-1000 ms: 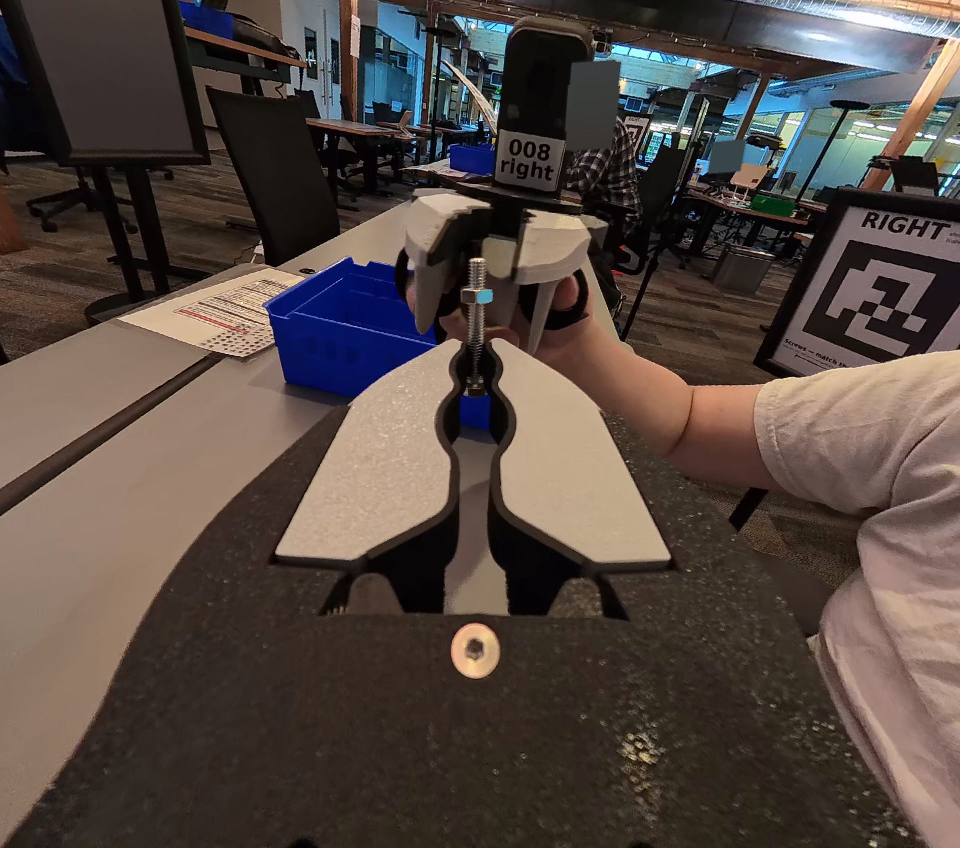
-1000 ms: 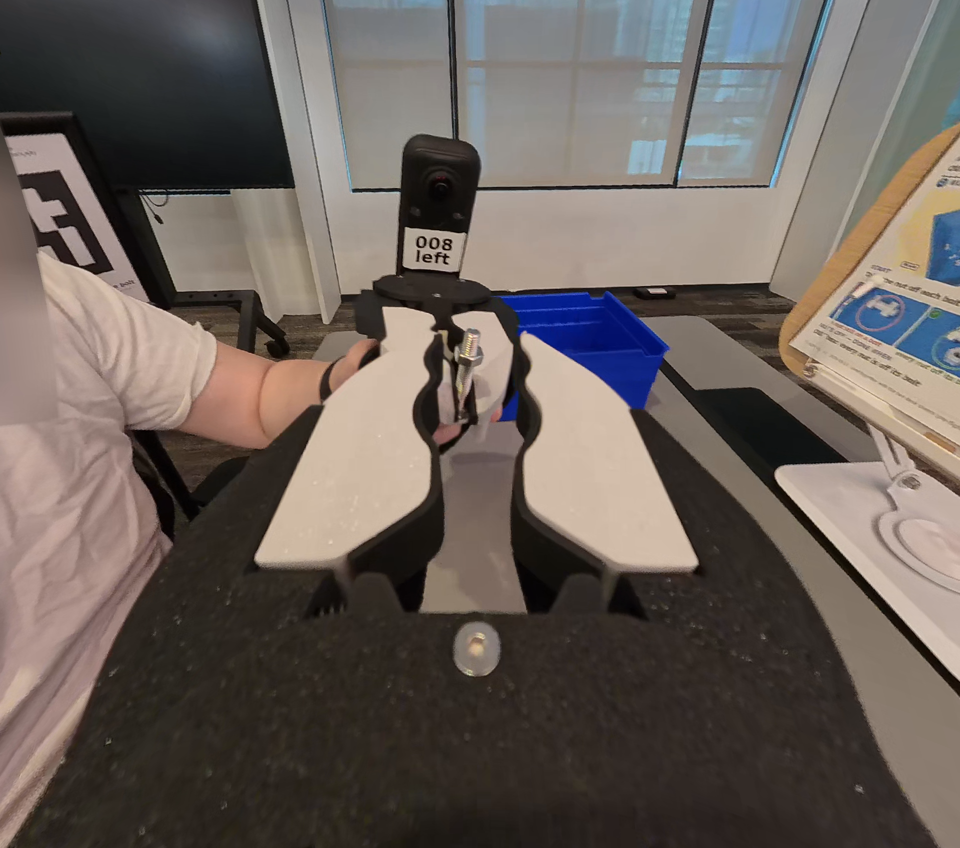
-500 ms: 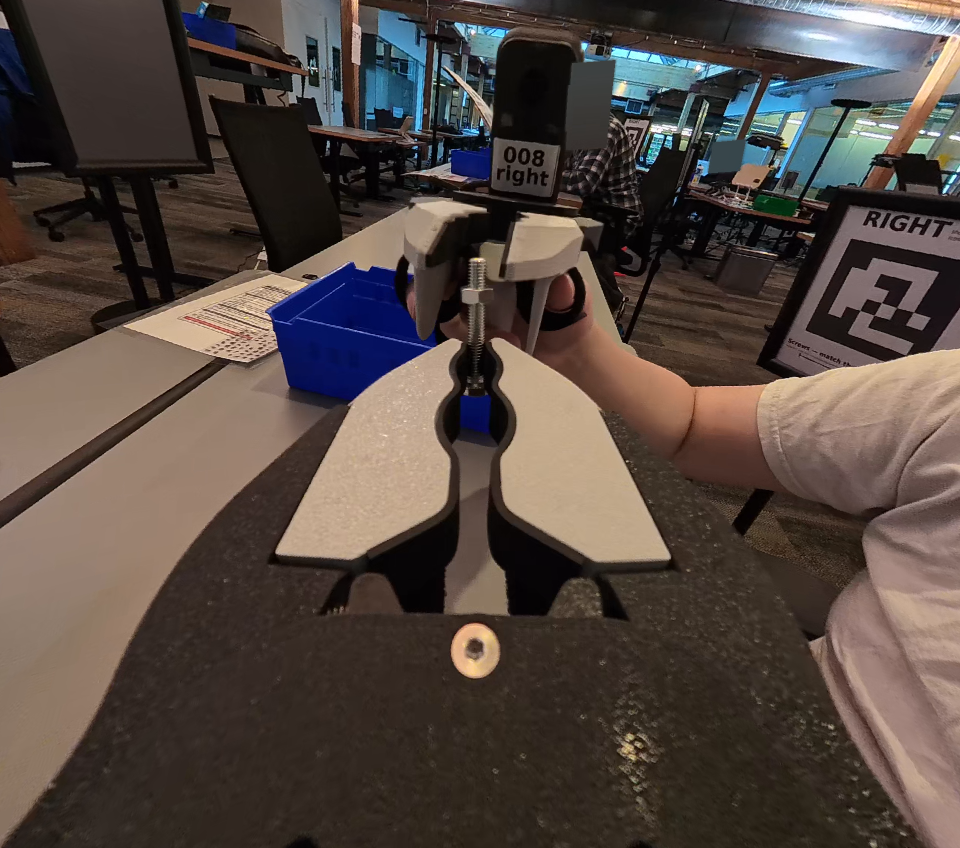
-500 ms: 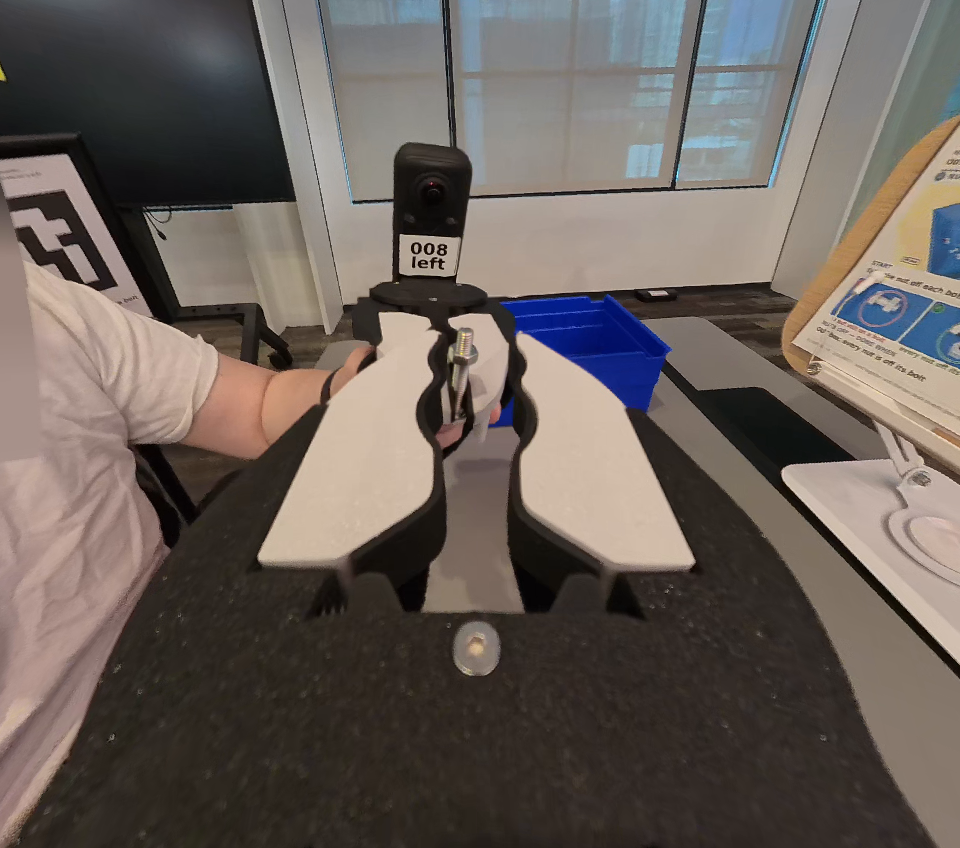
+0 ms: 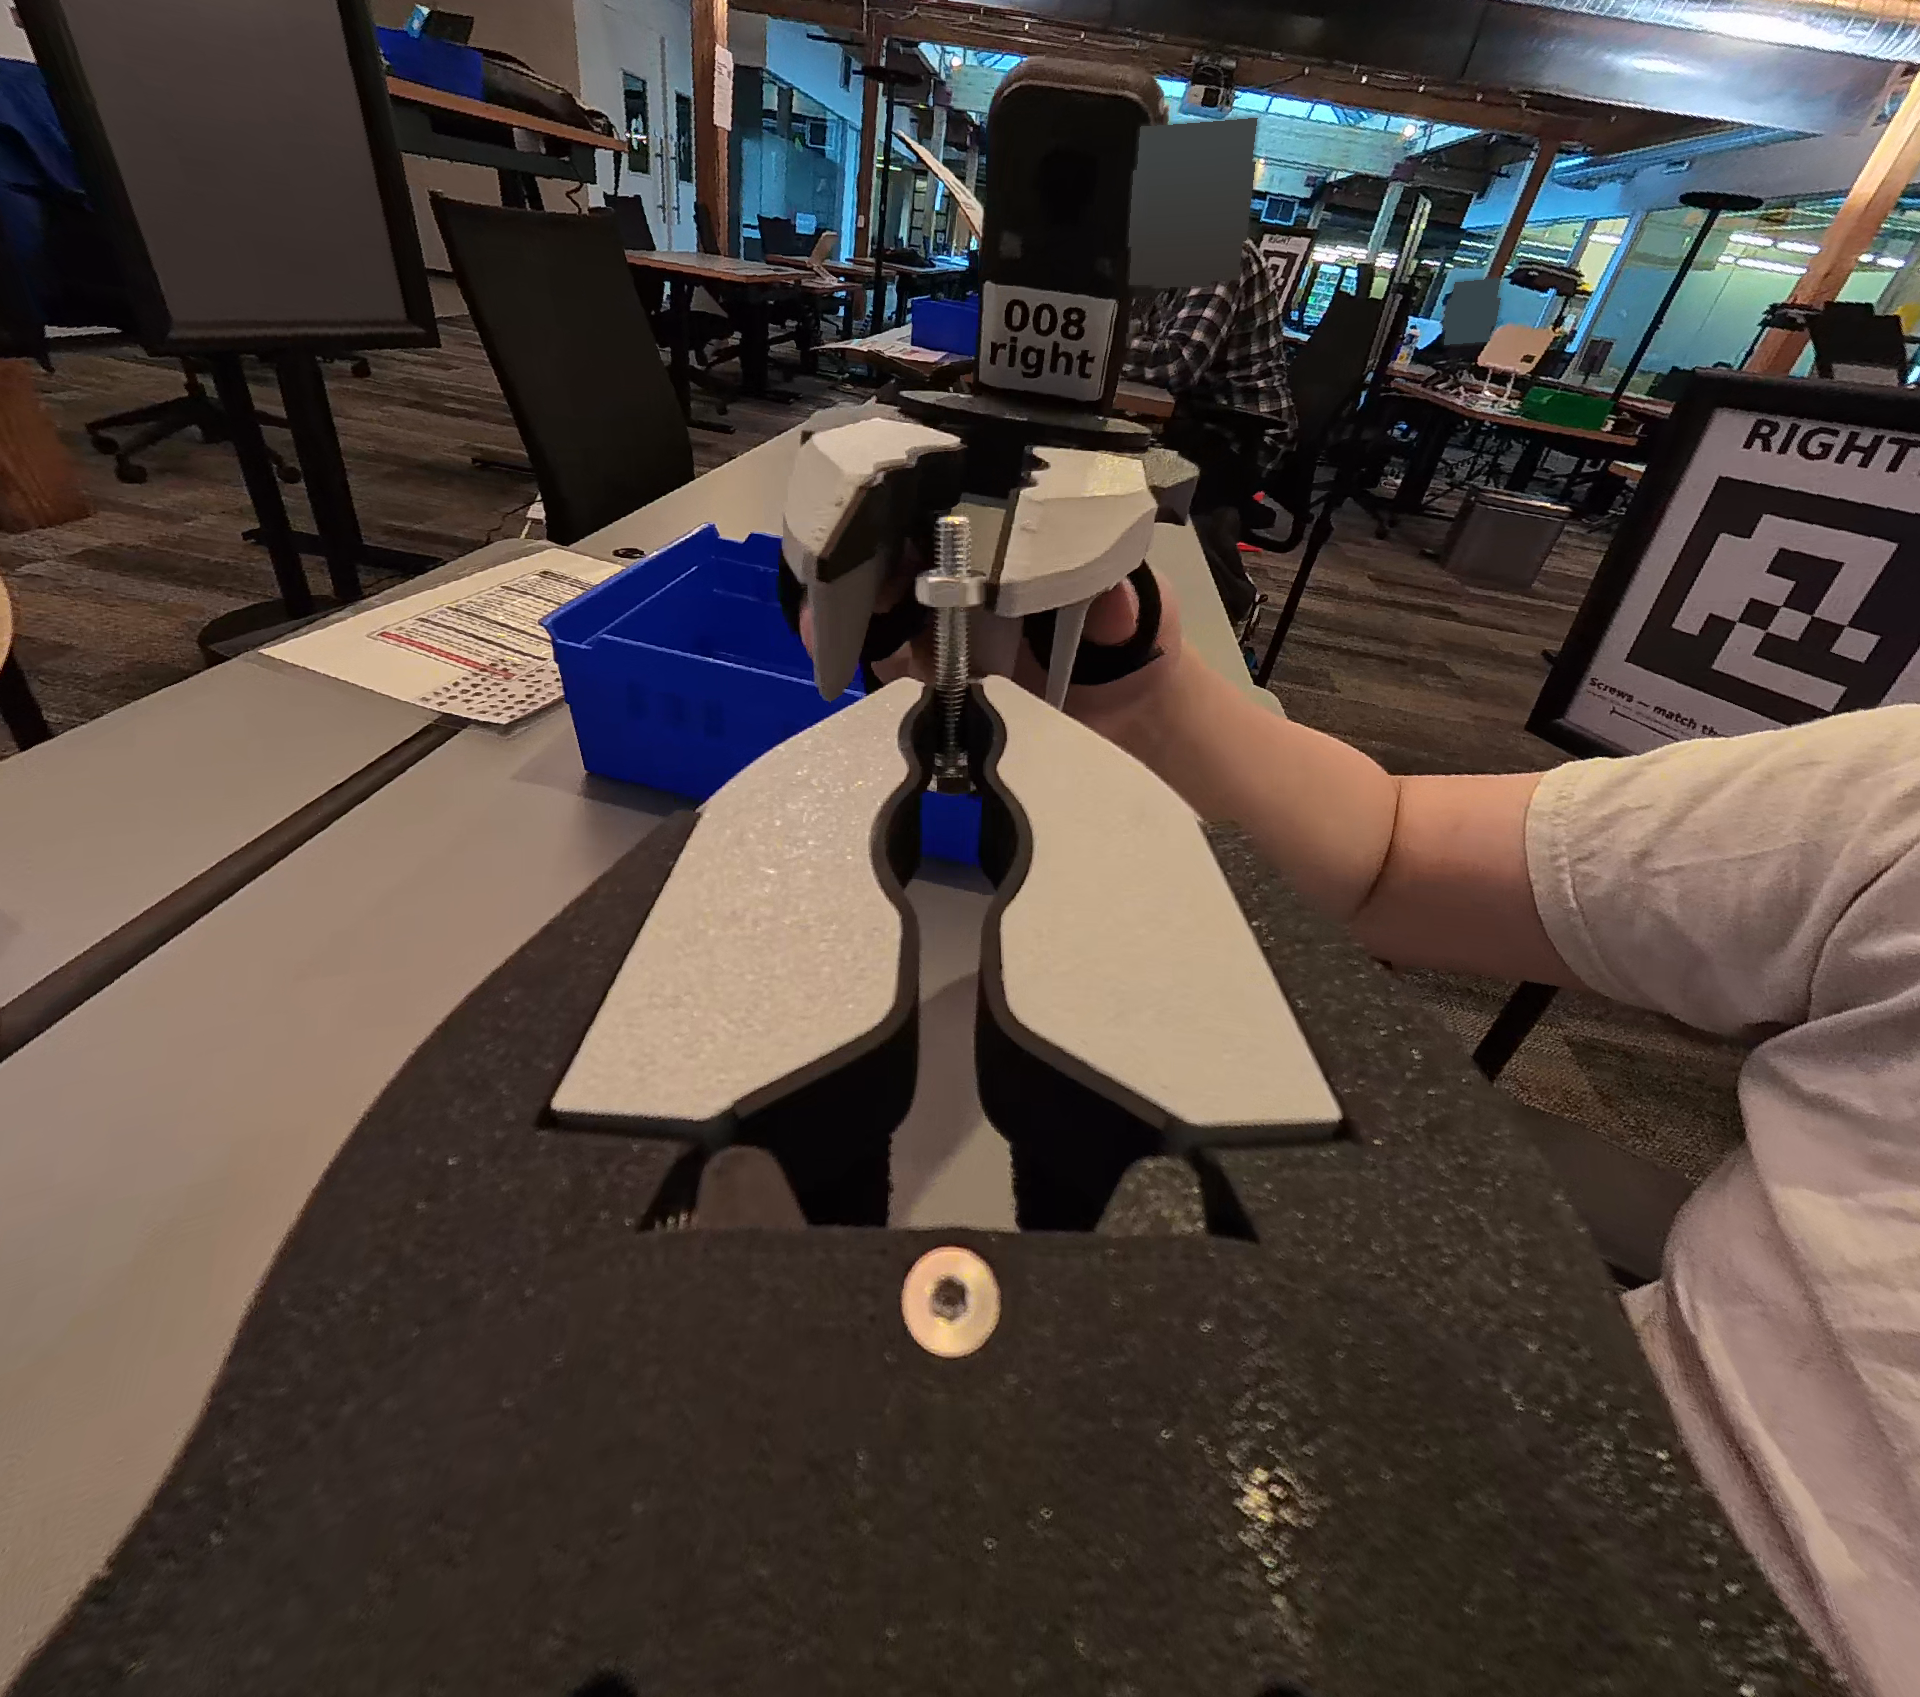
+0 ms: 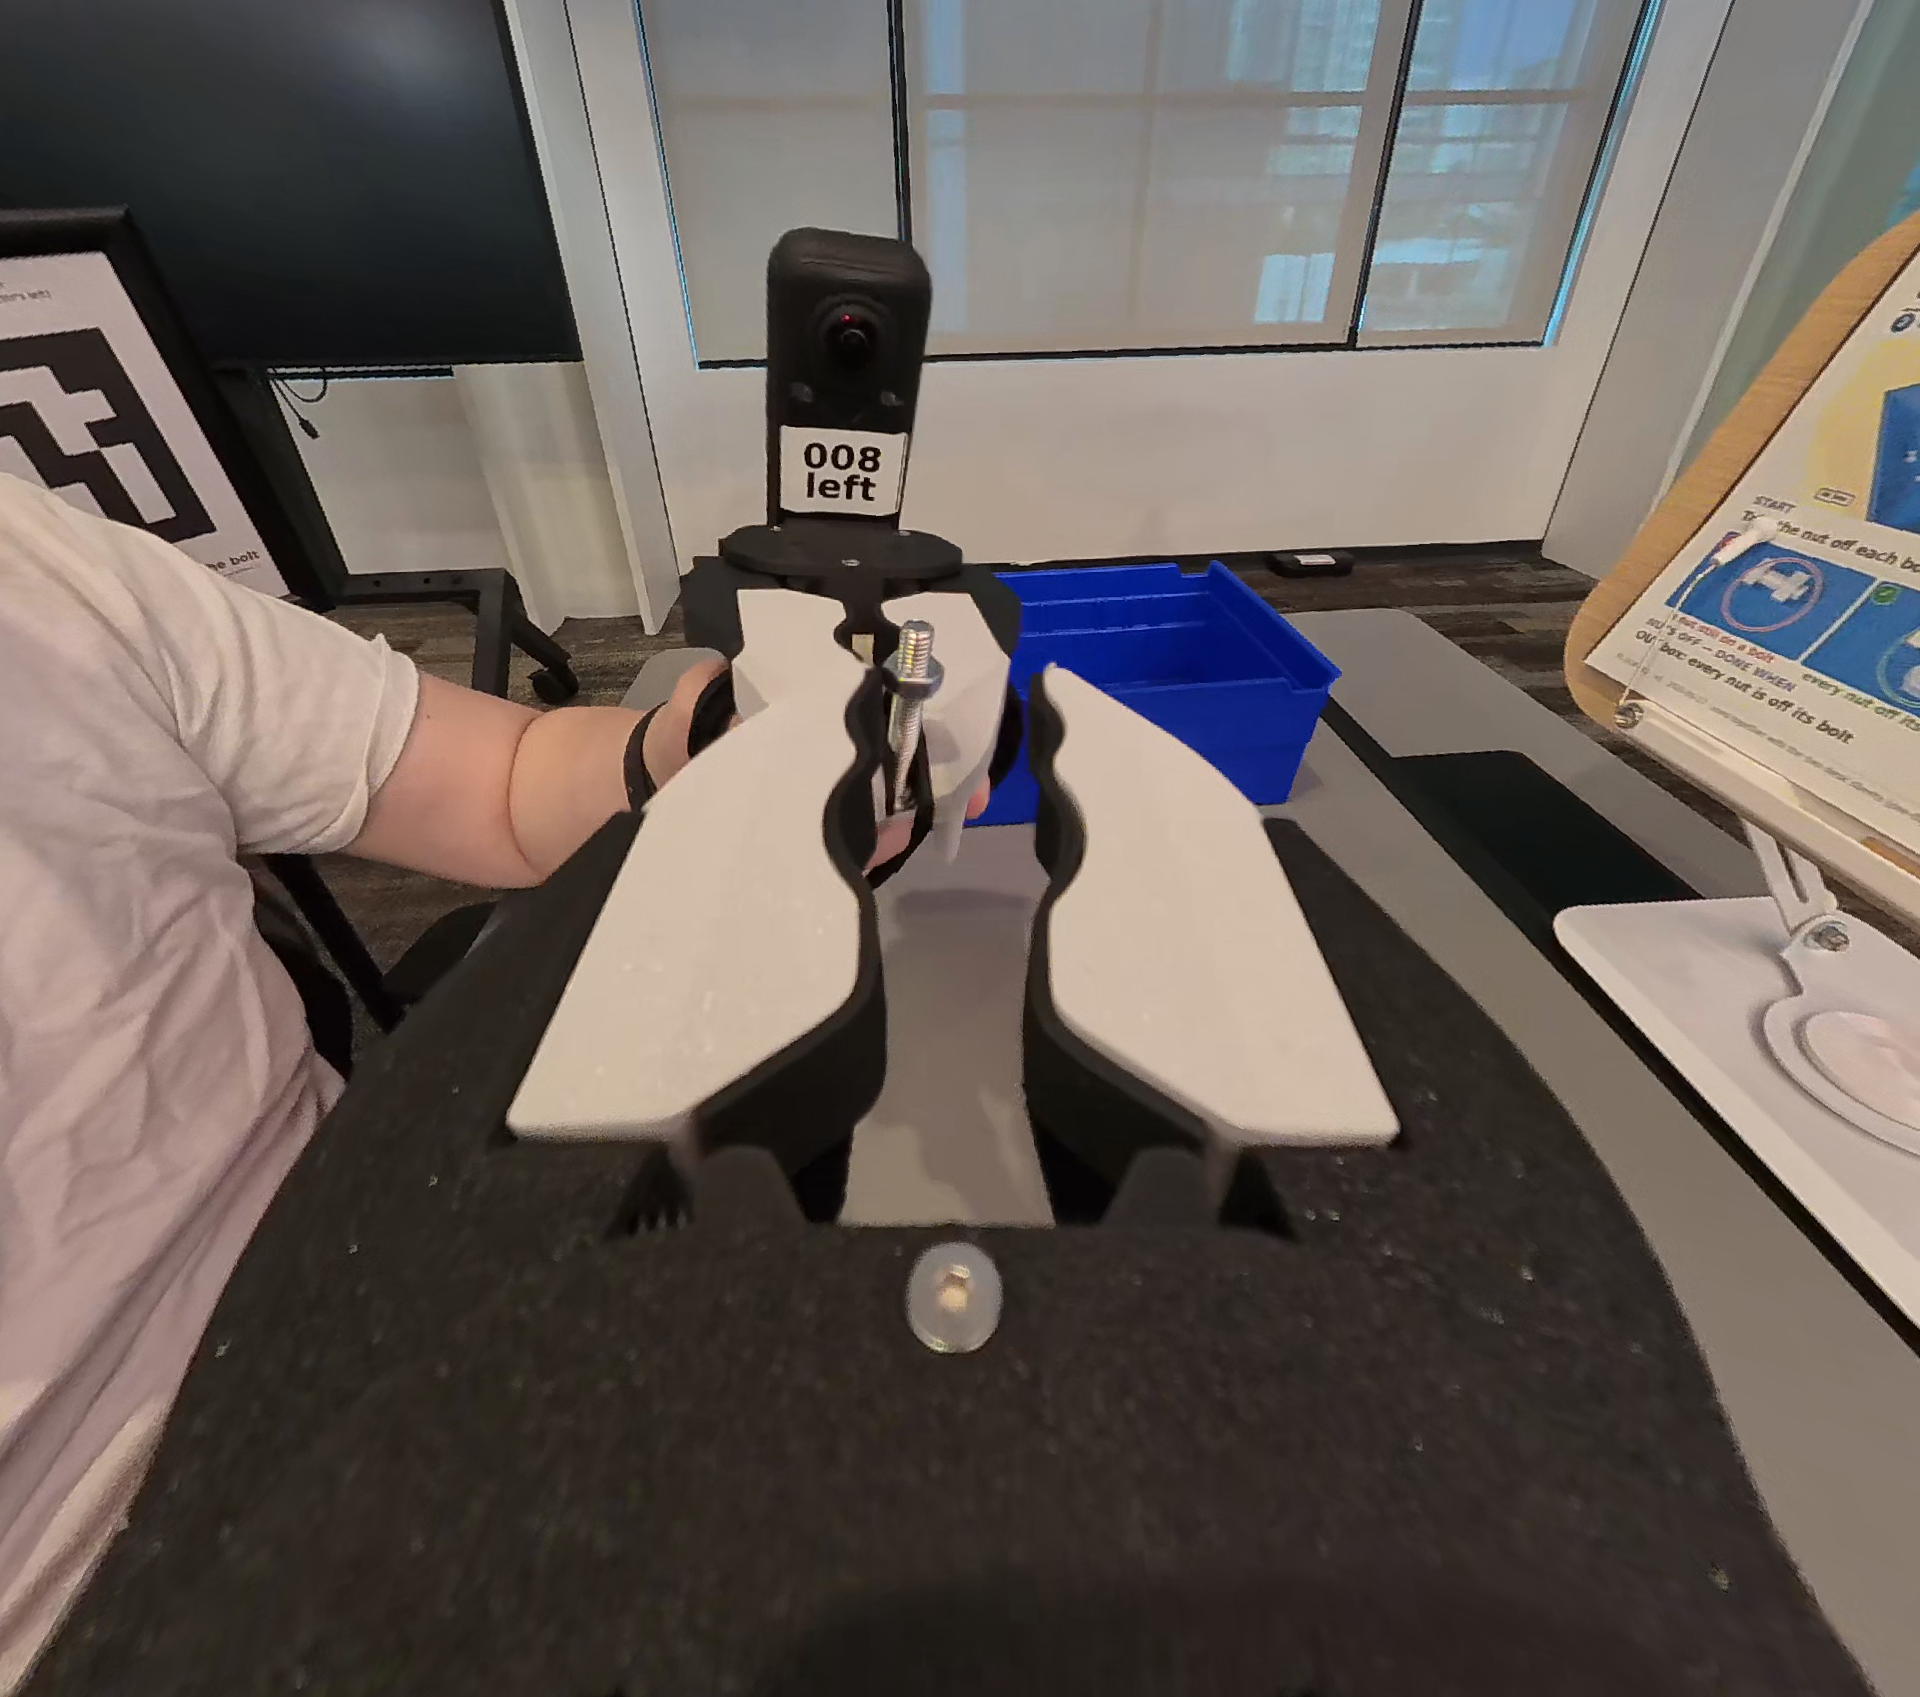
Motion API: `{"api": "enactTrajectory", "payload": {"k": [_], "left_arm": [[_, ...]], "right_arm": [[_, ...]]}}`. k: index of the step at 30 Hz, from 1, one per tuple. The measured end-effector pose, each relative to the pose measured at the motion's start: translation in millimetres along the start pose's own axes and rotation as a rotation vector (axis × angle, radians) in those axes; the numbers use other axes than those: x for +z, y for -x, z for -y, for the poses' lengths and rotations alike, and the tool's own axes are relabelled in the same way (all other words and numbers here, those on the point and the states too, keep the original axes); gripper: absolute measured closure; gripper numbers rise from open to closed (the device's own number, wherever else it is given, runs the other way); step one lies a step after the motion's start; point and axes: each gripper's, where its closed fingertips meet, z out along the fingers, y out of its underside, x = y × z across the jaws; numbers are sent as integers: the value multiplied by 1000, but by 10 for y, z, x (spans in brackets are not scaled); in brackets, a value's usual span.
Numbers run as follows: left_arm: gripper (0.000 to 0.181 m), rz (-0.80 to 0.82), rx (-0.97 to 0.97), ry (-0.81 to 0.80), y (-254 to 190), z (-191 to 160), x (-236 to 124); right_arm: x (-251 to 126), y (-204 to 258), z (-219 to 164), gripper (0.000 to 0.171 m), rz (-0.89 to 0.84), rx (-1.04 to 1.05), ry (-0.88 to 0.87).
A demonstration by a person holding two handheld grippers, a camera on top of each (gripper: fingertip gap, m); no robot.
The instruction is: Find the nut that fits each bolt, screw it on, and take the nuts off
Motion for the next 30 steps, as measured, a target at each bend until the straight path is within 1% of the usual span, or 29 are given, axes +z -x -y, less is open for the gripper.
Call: {"api": "enactTrajectory", "payload": {"k": [3,7,10,14,16,18,20,24,28,30], "left_arm": [[177,-9,-11,-9,6,17,-16],[177,-12,-9,-2,3,7,-13],[177,-21,-6,1,-26,-5,6],[177,-12,-5,-7,-16,16,-7],[177,-14,-10,-12,-11,32,-24],[177,-10,-5,-13,-4,34,-28],[177,-22,-11,-1,-22,13,-14],[177,-32,-4,4,-62,-5,16],[177,-27,-2,-10,-64,39,-10],[177,-27,-1,-12,-58,53,-25]], "right_arm": [[-47,-55,9,149,-9,22,-11],[18,58,31,147,47,42,-34],[63,38,-14,147,8,8,-10],[-11,6,-4,146,28,20,-11],[-55,-63,15,148,6,43,-28],[-65,-8,95,147,41,62,-84],[-19,81,110,145,70,57,-83],[61,62,0,144,6,-19,-5],[-22,12,29,142,22,7,-28],[-67,-41,60,144,8,17,-54]]}}
